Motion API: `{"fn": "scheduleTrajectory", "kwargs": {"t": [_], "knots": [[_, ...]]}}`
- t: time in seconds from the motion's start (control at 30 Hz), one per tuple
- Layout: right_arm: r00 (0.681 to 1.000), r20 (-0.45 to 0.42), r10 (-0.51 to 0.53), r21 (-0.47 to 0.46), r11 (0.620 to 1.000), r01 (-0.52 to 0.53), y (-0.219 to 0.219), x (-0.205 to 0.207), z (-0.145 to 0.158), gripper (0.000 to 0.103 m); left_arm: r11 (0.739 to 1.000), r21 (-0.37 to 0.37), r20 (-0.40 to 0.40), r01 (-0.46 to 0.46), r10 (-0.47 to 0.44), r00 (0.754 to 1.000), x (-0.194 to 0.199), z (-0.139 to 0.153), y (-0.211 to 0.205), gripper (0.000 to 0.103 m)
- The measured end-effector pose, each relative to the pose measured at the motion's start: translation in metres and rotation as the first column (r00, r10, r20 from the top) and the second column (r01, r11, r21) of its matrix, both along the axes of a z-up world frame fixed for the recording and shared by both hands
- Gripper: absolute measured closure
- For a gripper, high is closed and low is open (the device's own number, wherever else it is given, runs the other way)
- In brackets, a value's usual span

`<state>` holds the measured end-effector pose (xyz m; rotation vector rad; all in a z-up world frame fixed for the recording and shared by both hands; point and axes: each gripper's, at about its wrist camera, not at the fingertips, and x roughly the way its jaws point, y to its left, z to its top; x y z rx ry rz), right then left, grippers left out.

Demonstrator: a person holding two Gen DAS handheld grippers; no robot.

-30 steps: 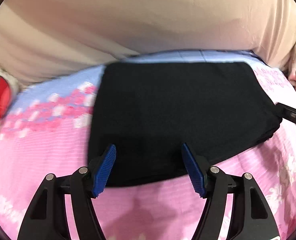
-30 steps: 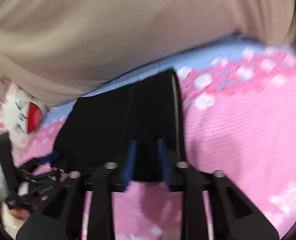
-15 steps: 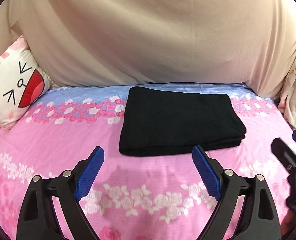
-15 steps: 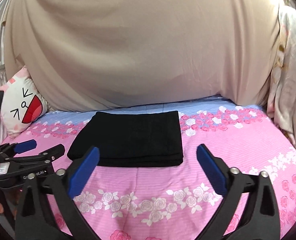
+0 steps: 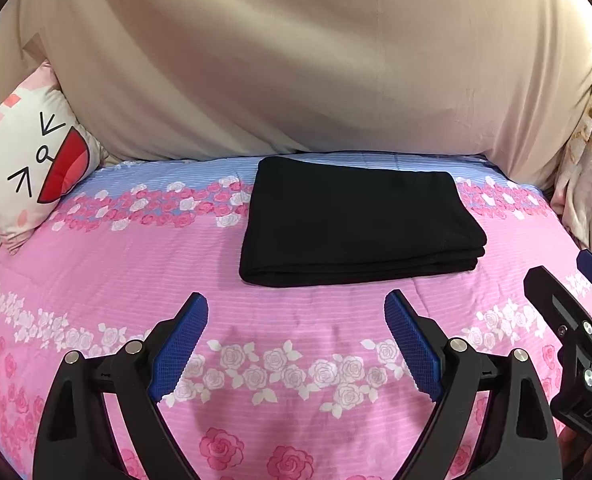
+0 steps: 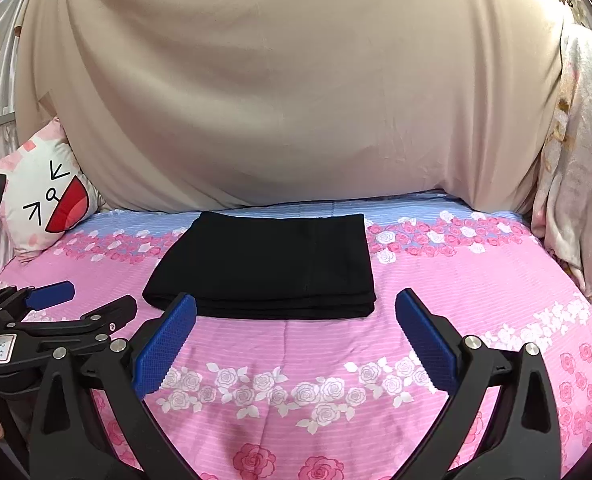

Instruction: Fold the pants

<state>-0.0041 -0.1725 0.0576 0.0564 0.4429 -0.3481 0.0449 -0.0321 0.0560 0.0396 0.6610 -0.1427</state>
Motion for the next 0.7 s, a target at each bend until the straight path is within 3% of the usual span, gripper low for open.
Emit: {"fn": "scheduleTrajectory", "kwargs": {"t": [0.7], "knots": [[1.0,-0.014,0.001,0.016,1.0,-0.001,-0.0002,0.0037,-0.004,0.005,0.999,0.033,0.006,0.0,-0.001,1.0,0.0,-0.0014,-0.0025,0.016]]}}
